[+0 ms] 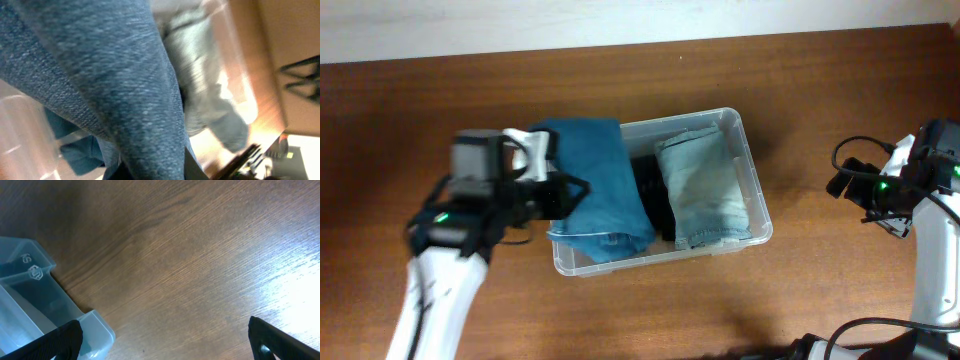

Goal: Pack container
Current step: 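Lay the blue jeans over the dark bundles in the bin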

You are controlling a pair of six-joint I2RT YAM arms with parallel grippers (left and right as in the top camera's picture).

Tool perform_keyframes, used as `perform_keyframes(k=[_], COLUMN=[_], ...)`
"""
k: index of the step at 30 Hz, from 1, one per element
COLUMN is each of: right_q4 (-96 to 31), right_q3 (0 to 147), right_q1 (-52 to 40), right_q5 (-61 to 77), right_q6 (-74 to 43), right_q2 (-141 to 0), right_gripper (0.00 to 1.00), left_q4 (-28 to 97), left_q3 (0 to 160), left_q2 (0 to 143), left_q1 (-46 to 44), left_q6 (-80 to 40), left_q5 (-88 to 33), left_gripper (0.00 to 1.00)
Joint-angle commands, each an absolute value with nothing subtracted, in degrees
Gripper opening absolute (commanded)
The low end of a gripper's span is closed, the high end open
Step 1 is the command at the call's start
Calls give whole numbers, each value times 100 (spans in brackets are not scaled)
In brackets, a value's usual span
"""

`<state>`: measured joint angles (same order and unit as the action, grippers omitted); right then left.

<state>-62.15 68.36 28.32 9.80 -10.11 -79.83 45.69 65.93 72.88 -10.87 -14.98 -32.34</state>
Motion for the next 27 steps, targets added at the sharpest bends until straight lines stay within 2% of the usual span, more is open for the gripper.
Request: perform_keyframes(k=[1, 7, 17, 18, 19, 20, 24, 27], right_q4=[-6217, -6217, -6215, -6215, -6215, -6215, -6215, -6215], right_q3=[6840, 6840, 6840, 6840, 6840, 6840, 6840, 6840], right_q1=[2851, 2851, 2851, 2851, 2851, 2851, 2851, 2851], right_q5=[1009, 1007, 1007, 1007, 1007, 1007, 1007, 1007], right_q6=[-985, -985, -985, -985, -985, -985, -985, -985], right_q2=[-7994, -7994, -7994, -7994, -7994, -7994, -7994, -7994], right_gripper=[98, 98, 98, 98, 98, 98, 98, 98], left_q4=[4206, 4117, 4132, 4136, 4143, 4163, 4215, 4311], left_q3=[6455, 6445, 6445, 6445, 6445, 6445, 6560, 7087], left_q2=[7959, 9255, 9395, 9395, 9395, 9395, 9371, 9063], left_q1=[-1664, -1868, -1848, -1848, -1848, -1846, -1793, -1691], left_q6=[-1256, -1140, -1079, -1079, -1076, -1076, -1076, -991], left_q5=[-3164, -3162, -1986, -1986, -1973, -1959, -1898, -1603], left_gripper=[1, 1, 2, 22, 46, 64, 84, 85])
